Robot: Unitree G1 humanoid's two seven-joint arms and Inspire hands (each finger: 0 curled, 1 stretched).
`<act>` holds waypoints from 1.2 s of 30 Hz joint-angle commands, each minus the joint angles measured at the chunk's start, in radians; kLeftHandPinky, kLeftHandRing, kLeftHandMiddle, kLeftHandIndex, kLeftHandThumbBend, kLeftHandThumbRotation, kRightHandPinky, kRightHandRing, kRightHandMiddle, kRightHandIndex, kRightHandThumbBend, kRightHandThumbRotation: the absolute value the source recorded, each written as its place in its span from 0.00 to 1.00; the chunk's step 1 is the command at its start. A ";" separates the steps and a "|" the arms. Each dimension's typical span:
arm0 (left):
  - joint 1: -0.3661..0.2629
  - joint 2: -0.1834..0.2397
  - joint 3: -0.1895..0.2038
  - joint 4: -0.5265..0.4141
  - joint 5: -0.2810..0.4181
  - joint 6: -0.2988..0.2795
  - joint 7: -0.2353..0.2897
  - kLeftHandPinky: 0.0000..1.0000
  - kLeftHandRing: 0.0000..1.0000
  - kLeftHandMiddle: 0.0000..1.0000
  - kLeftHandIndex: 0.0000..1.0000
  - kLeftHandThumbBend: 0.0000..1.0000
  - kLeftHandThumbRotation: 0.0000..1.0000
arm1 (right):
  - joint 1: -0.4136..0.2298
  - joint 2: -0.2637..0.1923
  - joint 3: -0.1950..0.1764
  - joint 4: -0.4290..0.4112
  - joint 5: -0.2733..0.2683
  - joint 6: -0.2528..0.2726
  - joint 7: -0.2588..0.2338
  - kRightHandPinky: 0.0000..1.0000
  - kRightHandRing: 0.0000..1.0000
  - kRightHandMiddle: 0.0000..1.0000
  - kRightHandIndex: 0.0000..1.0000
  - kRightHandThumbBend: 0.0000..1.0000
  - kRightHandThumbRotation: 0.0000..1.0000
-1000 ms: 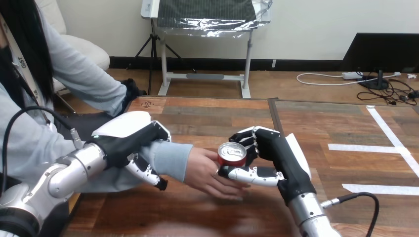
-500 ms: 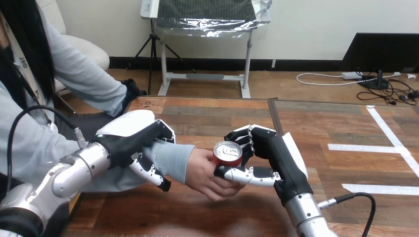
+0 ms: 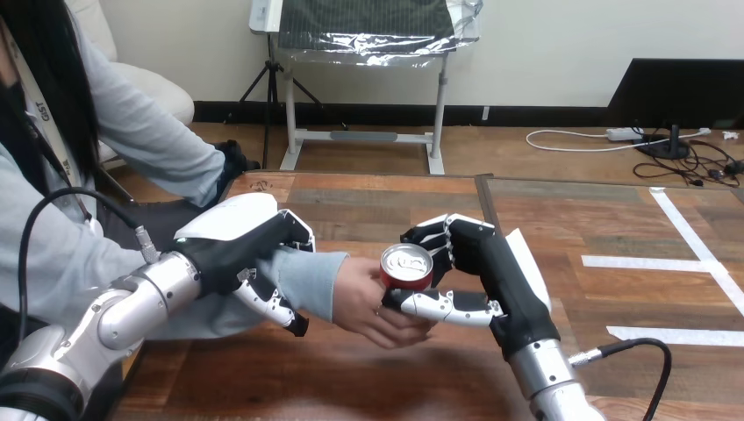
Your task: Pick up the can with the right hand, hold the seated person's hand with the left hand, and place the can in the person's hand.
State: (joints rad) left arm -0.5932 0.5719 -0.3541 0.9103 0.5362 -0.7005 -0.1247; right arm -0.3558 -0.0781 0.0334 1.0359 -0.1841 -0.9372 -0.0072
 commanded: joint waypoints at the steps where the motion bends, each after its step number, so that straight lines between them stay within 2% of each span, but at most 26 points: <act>1: -0.081 -0.046 0.023 -0.037 -0.029 -0.017 0.021 0.24 0.30 0.37 0.39 0.87 0.00 | -0.064 0.028 0.005 -0.080 0.026 -0.020 0.007 0.35 0.42 0.50 0.53 0.74 0.00; 19: -0.073 -0.045 0.032 -0.039 -0.030 -0.017 0.016 0.24 0.30 0.37 0.40 0.86 0.00 | -0.064 0.025 0.002 -0.100 0.035 0.021 0.001 0.35 0.41 0.50 0.53 0.75 0.00; 25: -0.067 -0.040 0.034 -0.053 -0.028 -0.014 0.019 0.27 0.33 0.40 0.42 0.88 0.00 | -0.069 0.014 0.005 -0.095 0.027 0.033 -0.002 0.35 0.42 0.50 0.53 0.75 0.00; 31: -0.059 -0.034 0.036 -0.069 -0.026 0.005 0.012 0.35 0.42 0.48 0.49 0.91 0.00 | -0.073 0.005 0.009 -0.095 0.025 0.067 0.009 0.42 0.49 0.56 0.59 0.76 0.00; 34: -0.056 -0.031 0.035 -0.067 -0.021 0.001 0.023 0.41 0.47 0.53 0.53 0.93 0.01 | -0.073 0.001 0.012 -0.100 0.028 0.090 0.024 0.48 0.56 0.62 0.65 0.78 0.00; 35: -0.056 -0.030 0.034 -0.065 -0.018 -0.001 0.028 0.45 0.52 0.57 0.58 0.95 0.03 | -0.073 -0.001 0.013 -0.101 0.026 0.094 0.025 0.55 0.62 0.68 0.69 0.80 0.03; 36: -0.055 -0.030 0.033 -0.063 -0.016 -0.003 0.031 0.47 0.53 0.58 0.59 0.96 0.04 | -0.073 -0.003 0.014 -0.102 0.024 0.098 0.026 0.57 0.64 0.69 0.71 0.81 0.04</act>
State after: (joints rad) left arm -0.5940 0.5619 -0.3425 0.8939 0.5349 -0.6941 -0.1219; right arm -0.3578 -0.0845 0.0323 0.9851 -0.1591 -0.8572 0.0031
